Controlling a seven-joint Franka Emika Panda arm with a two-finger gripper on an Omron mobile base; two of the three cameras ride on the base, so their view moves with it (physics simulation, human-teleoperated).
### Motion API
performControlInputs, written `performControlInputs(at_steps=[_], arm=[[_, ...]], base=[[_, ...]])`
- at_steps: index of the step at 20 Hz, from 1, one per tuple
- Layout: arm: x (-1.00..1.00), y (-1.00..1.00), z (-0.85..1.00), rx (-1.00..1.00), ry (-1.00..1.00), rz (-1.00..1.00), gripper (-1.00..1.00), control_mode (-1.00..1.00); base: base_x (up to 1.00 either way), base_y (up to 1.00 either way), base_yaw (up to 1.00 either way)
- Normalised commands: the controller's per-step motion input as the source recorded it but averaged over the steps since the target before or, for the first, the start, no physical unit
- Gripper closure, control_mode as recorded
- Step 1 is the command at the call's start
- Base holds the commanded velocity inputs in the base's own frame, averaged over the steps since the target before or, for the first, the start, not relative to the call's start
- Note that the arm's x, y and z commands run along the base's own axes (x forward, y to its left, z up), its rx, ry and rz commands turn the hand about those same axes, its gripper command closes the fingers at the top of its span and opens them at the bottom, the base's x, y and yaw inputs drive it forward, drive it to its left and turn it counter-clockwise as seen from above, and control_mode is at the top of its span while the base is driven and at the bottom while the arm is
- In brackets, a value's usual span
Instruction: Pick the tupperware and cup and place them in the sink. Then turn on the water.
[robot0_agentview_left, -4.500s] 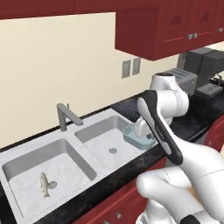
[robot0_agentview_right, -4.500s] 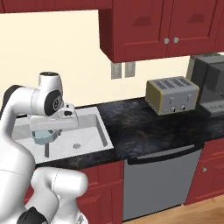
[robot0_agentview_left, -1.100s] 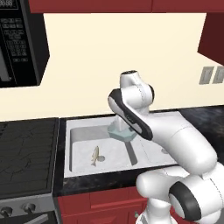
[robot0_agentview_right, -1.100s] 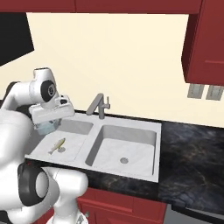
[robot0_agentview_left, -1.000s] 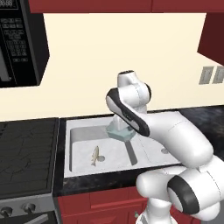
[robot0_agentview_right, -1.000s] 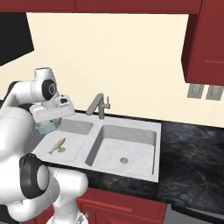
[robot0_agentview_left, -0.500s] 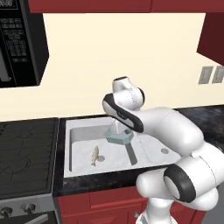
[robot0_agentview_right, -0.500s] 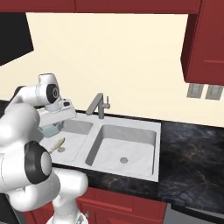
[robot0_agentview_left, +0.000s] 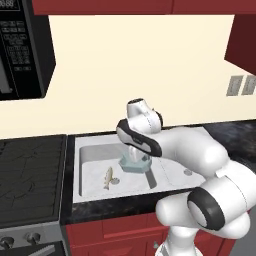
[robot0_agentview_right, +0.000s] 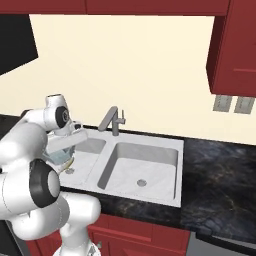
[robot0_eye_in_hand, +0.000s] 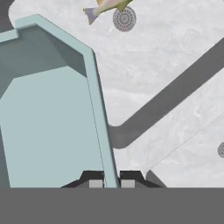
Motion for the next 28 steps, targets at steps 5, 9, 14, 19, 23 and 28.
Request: performControlInputs(at_steps=[5, 9, 14, 19, 23, 28], arm=[[0.0, 0.0, -0.18, 0.08, -0.01, 0.07, 1.0, -1.0], [0.01, 0.0, -0.25, 0.09, 0.0, 0.04, 1.0, -1.0], [0.08, 0.05, -0.25, 0.07, 0.0, 0.04, 1.0, -1.0], [0.22, 0.19, -0.15, 0.01, 0.0, 0.0, 1.0, -1.0], [0.25, 0.21, -0.05, 0.0, 0.0, 0.0, 1.0, -1.0], [0.27, 0.17, -0.03, 0.0, 0.0, 0.0, 1.0, -1.0]], base=[[0.0, 0.0, 0.0], [0.0, 0.0, 0.0], [0.0, 0.0, 0.0], [0.0, 0.0, 0.0], [0.0, 0.0, 0.0], [0.0, 0.0, 0.0]])
